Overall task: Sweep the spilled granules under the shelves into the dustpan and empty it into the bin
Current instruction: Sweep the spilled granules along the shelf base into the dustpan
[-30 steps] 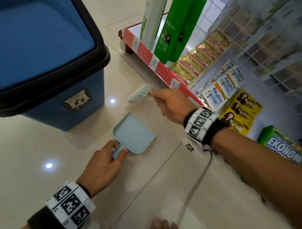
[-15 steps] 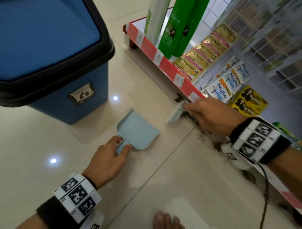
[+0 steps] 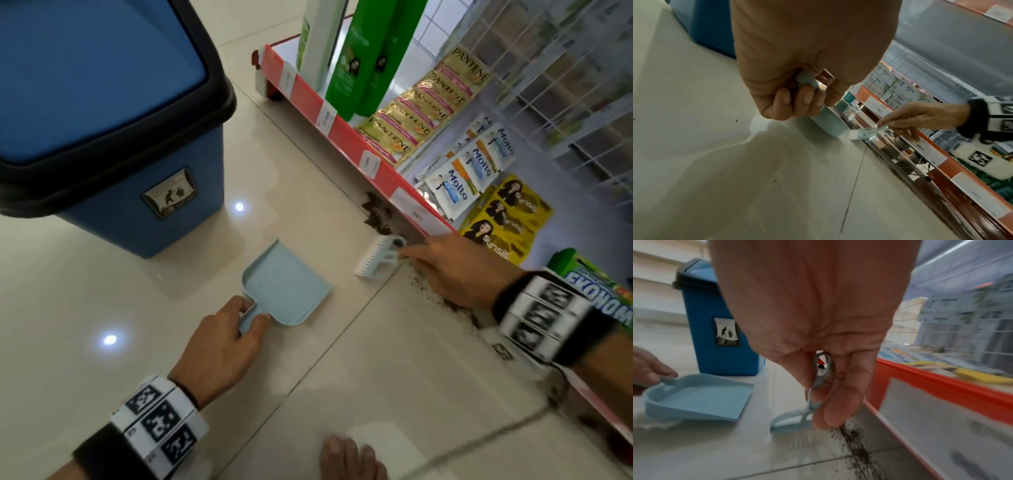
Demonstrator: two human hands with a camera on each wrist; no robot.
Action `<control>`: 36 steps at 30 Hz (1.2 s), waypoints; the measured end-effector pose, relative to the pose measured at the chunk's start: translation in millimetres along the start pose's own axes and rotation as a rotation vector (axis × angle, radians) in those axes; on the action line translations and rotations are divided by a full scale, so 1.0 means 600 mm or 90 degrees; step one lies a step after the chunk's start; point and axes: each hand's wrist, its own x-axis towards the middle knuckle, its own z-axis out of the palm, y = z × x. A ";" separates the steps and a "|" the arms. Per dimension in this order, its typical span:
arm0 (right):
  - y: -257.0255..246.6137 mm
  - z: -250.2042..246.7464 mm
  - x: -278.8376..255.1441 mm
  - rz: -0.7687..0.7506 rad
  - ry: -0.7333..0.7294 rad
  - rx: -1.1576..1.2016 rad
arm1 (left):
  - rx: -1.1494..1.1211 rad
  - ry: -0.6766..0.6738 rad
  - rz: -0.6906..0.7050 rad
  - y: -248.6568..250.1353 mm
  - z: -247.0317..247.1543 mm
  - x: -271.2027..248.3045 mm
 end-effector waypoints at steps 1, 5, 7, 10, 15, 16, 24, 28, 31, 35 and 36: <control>0.006 0.000 -0.013 0.001 0.017 0.020 | 0.000 0.000 0.001 0.002 0.000 0.003; -0.008 0.000 0.002 -0.007 0.139 0.090 | -0.008 -0.009 0.017 0.026 0.007 0.021; -0.031 0.003 0.040 0.001 0.200 0.099 | -0.018 -0.014 0.028 0.040 0.011 0.033; -0.065 0.016 0.110 0.045 0.285 0.091 | -0.020 -0.023 0.038 0.054 0.017 0.046; -0.096 0.043 0.203 0.217 0.269 -0.006 | -0.027 -0.027 0.019 0.057 0.021 0.054; -0.097 0.046 0.212 0.248 0.259 -0.005 | -0.031 -0.031 0.013 0.058 0.021 0.055; -0.055 0.055 0.087 0.347 0.105 0.030 | -0.039 -0.024 0.008 0.062 0.011 0.052; -0.065 0.044 0.007 0.332 0.090 -0.020 | -0.032 -0.020 0.010 0.060 0.006 0.052; -0.083 0.021 0.034 0.281 0.132 0.015 | -0.026 -0.026 0.009 0.061 0.010 0.056; -0.108 0.000 0.127 0.228 0.220 0.029 | -0.018 -0.039 0.006 0.062 0.015 0.057; -0.110 -0.002 0.147 0.226 0.231 0.028 | -0.018 -0.039 0.006 0.061 0.016 0.057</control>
